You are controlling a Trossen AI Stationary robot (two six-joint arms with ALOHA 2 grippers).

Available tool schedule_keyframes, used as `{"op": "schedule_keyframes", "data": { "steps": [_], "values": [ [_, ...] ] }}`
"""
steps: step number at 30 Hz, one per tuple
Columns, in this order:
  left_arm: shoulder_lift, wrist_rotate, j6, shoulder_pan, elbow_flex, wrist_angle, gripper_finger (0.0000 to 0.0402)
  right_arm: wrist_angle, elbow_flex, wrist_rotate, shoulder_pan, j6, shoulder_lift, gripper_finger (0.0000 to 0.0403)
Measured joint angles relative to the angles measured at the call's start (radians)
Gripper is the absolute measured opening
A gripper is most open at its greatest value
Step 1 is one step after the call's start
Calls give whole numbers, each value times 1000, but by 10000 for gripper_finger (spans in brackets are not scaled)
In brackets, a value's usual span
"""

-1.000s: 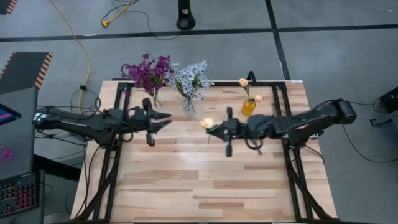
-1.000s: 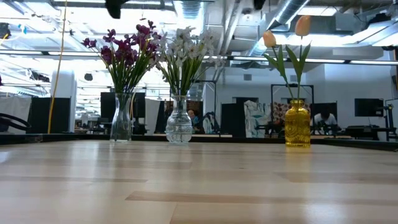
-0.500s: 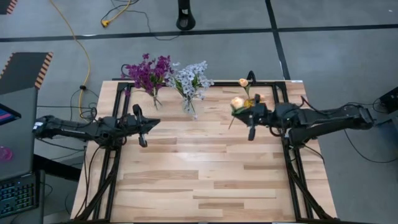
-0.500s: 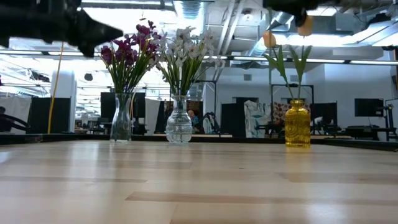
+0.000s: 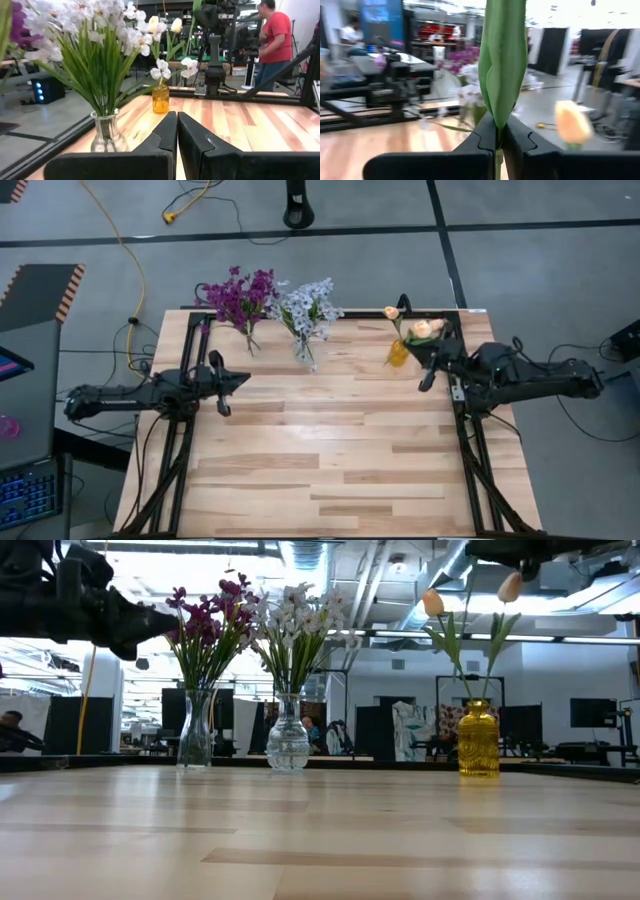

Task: Sort flowers into vase by color
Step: Put the tulip into the yellow vase

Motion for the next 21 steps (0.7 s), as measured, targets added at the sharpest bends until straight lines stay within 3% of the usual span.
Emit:
{"op": "schedule_keyframes", "data": {
  "steps": [4, 12, 21],
  "values": [
    [-37, 4, -6, 17, 0, -27, 0, -13, -8, 68, 0, -41, -27, 40],
    [-42, 5, -15, 27, 0, -28, 0, 43, -6, 67, 13, -29, -32, 40],
    [-42, 6, -15, 27, 0, -28, 0, -14, 110, 69, 74, -101, -59, 40]
  ]
}}
